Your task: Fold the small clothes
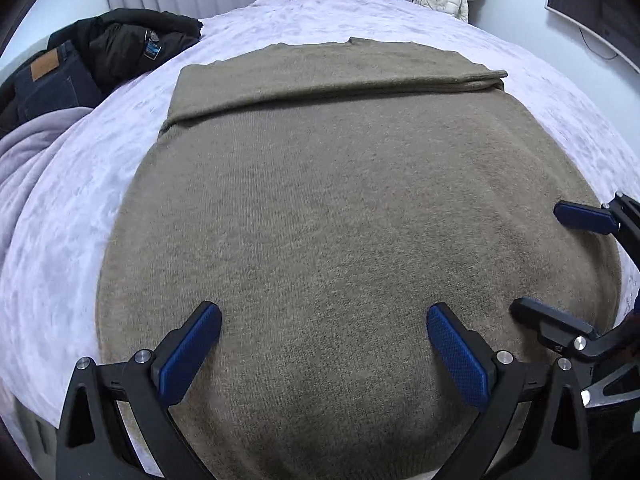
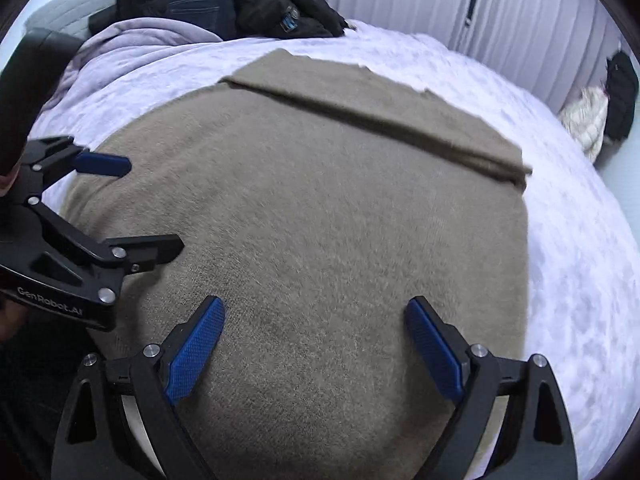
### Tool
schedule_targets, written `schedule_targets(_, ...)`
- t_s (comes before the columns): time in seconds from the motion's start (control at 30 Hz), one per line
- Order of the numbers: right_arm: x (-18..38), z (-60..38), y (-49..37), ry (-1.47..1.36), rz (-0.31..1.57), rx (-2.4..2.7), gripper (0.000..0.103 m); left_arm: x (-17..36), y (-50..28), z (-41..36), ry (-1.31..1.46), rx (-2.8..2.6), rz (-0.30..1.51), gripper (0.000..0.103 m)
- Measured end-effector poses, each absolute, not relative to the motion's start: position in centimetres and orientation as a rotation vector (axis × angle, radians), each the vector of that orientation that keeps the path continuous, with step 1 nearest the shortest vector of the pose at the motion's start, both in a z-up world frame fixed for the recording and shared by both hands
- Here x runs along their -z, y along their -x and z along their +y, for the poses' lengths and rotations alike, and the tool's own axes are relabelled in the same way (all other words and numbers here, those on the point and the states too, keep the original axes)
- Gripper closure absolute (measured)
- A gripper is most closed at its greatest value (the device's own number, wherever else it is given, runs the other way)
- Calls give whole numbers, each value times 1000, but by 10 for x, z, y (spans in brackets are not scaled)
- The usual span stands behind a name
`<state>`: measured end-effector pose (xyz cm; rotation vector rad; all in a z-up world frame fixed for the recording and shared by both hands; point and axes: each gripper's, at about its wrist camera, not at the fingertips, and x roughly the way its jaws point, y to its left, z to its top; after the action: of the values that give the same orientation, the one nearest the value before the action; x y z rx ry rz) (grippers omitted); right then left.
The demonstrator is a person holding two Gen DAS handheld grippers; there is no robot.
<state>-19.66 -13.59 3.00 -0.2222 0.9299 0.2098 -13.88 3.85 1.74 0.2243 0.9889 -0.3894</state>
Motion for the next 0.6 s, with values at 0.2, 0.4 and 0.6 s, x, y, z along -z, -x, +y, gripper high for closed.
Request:
schedule_targets(0.2, -25, -142, 215, 247, 912, -222, 9, -15, 146, 46, -210, 392, 995, 0)
schedule_targets(0.4, -18, -154, 233, 265, 906, -212, 9, -14, 148, 54, -213, 397, 996, 0)
schedule_targets(0.6, -16, -156, 244, 290, 906, -197, 9, -10, 164, 67, -230, 403, 998, 0)
